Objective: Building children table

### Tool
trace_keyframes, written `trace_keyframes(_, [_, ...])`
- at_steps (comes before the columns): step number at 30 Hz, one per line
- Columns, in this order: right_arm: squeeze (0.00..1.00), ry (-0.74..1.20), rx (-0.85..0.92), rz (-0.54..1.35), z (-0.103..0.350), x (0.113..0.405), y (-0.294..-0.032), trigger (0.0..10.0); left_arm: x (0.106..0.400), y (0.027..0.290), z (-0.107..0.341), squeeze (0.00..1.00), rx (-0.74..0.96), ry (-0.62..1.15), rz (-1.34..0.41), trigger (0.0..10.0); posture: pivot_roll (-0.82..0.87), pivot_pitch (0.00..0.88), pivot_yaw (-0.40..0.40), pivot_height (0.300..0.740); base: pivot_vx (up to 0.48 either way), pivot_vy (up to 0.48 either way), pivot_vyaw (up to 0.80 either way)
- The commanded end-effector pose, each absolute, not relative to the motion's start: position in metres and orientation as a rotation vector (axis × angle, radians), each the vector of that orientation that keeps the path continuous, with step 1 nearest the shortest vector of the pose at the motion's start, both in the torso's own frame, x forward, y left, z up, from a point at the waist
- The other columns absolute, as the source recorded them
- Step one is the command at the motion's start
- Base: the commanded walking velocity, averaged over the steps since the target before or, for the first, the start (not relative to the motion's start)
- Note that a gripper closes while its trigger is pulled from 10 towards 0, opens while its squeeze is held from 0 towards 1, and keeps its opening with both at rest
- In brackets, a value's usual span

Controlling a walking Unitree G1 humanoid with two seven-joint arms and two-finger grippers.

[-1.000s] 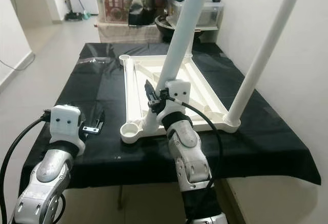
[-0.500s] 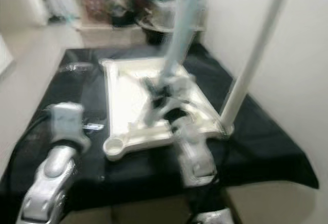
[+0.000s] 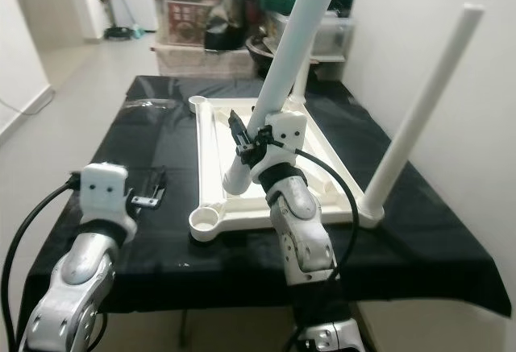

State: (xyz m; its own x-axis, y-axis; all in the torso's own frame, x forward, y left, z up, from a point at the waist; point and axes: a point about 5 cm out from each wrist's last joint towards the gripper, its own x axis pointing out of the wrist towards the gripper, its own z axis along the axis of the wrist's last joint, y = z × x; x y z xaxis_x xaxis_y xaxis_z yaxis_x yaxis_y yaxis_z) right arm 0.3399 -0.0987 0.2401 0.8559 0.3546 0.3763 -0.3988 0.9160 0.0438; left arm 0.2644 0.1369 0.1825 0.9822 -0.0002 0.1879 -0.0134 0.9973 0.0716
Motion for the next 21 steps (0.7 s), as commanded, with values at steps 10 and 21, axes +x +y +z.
trace_keyframes(10, [0.00,-0.338,0.142,0.422,0.256,0.373,-0.119,10.0,0.247,0.118,0.176,0.00,0.054,-0.149,-0.102,10.0,0.11,0.000,-0.087,0.740,0.000,0.000,0.00])
trace_keyframes(21, [0.00,-0.126,0.125,0.937,0.263,0.395,-0.107,10.0,0.223,0.110,0.173,0.00,0.037,-0.088,-0.190,10.0,0.13,0.137,-0.086,0.740,0.000,0.000,0.00])
